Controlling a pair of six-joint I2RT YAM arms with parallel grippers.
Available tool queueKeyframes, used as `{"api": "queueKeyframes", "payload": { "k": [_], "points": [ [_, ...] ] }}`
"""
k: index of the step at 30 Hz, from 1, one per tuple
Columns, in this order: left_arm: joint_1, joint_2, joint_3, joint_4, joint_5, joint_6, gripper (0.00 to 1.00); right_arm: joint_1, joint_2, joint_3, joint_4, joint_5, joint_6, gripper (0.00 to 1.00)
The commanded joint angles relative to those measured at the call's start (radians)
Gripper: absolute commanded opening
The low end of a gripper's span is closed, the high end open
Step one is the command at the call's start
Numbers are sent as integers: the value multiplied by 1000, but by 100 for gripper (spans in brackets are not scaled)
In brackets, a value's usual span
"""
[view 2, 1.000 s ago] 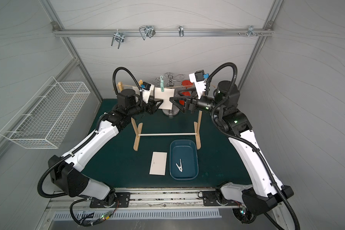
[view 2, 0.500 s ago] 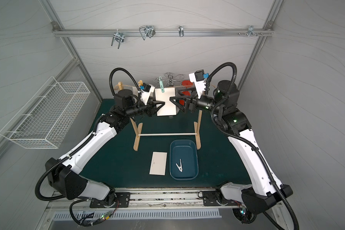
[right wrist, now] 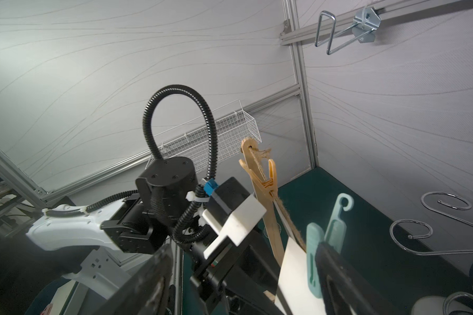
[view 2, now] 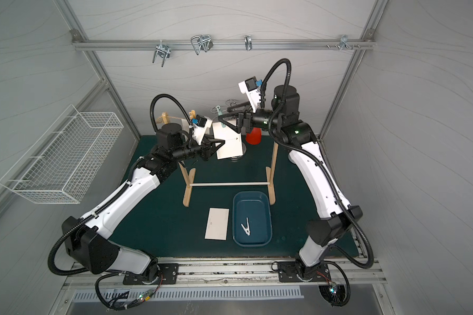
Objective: Remove the postcards from the strings
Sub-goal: Pinch the postcard on the clothesline, then remove the clamp from the clothesline.
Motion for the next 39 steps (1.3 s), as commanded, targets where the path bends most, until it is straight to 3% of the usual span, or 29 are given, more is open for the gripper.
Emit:
{"api": "queueKeyframes", "payload": {
  "k": [1,6,17,24,29,33,39],
  "points": [
    [8,-8,2,54,19,11,21,-15,46,75,-64,-18,-47,84],
    [12,-6,3,54,28,18,13,-31,91,140,-87,-40,-65,85],
    [14,0,-3,63,49,15,8,-31,142,225,-141,-60,-111,87],
    [15,-6,-9,63,60,19,7,-34,246,403,-243,-60,-178,87],
    [15,-10,-8,59,75,17,7,-61,313,488,-233,-120,-159,88],
    [15,-14,-6,50,92,24,7,-90,334,497,-196,-210,-103,87],
    [15,-21,-6,26,99,39,7,-89,334,484,-236,-284,-122,83]
  ]
}}
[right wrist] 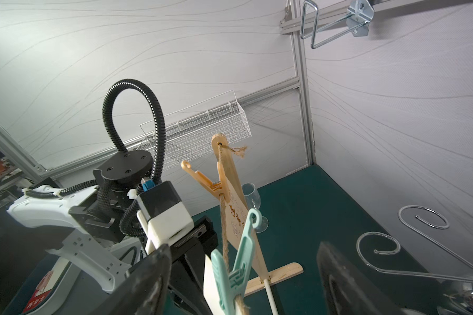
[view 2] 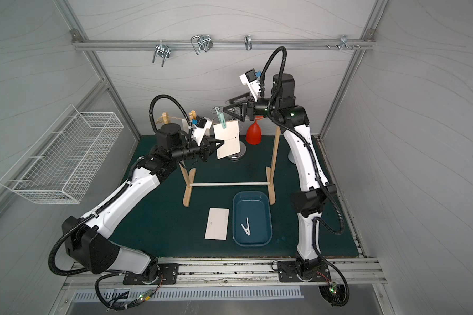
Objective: Remove the postcards from the strings
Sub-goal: Remove the clamp from the clothesline.
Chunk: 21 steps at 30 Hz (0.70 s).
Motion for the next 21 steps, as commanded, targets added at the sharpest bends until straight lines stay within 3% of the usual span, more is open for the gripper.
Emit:
{"api": "queueKeyframes", "payload": {
  "k": [1,8,21],
  "points": [
    [3,-23,7,9,27,28,7,6,-2,4,-34,-82,-21,82],
    [4,-25,10,-1,28,31,6,31,-11,0,-130,-39,-107,80],
    [4,-29,24,-38,31,55,6,94,14,3,-265,73,-235,86]
  ]
}}
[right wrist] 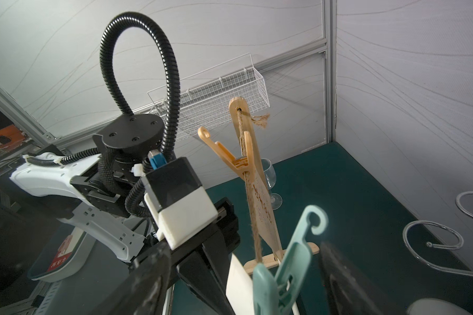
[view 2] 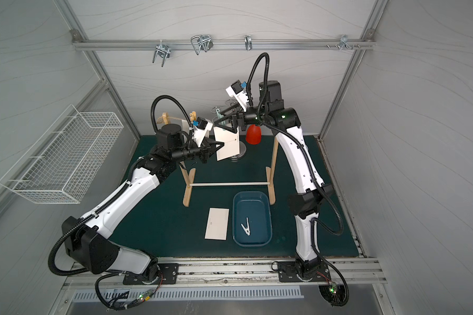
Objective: Remove the postcards from the strings
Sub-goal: Remove the clamp from the clothesline.
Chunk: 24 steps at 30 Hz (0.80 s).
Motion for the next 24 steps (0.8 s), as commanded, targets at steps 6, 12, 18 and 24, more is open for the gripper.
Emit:
{"api": "queueKeyframes", "payload": {
  "k": [6,12,18,24],
  "points": [
    [3,-29,25,-3,23,36,5,14,23,4,-80,20,-72,86],
    [4,-23,26,-4,34,36,4,15,22,4,-88,-14,-78,80],
    [8,-16,32,-6,65,25,4,12,19,4,-87,-54,-75,72],
    [20,-12,32,-6,100,9,3,5,13,-1,-72,-105,-56,63]
  ]
}}
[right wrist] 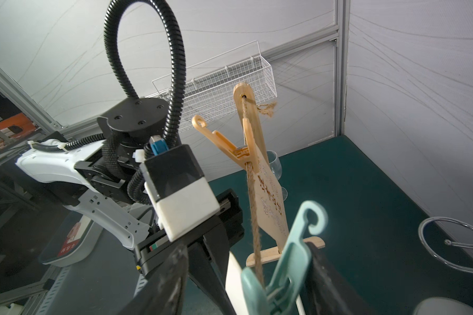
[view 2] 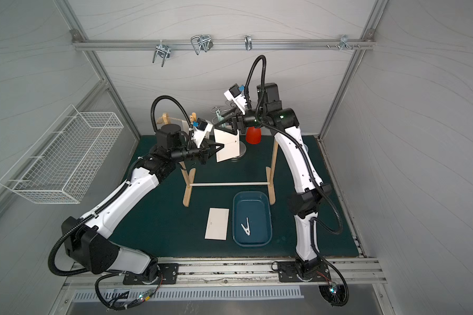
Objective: Remove the postcards from the strings
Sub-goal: Remove the clamp from the clothesline.
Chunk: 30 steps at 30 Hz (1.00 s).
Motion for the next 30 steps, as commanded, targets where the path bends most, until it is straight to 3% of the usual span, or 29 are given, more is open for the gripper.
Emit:
{"api": "queueKeyframes", "payload": {
  "k": [1,22,30],
  "points": [
    [9,-11,32,16,51,-5,3,-6,3,-3,-13,-75,1,62],
    [18,-2,41,2,103,-21,2,-28,-16,-48,53,-169,56,48],
    [20,1,47,-4,105,-18,1,-39,-18,-54,73,-191,75,53]
  ]
}}
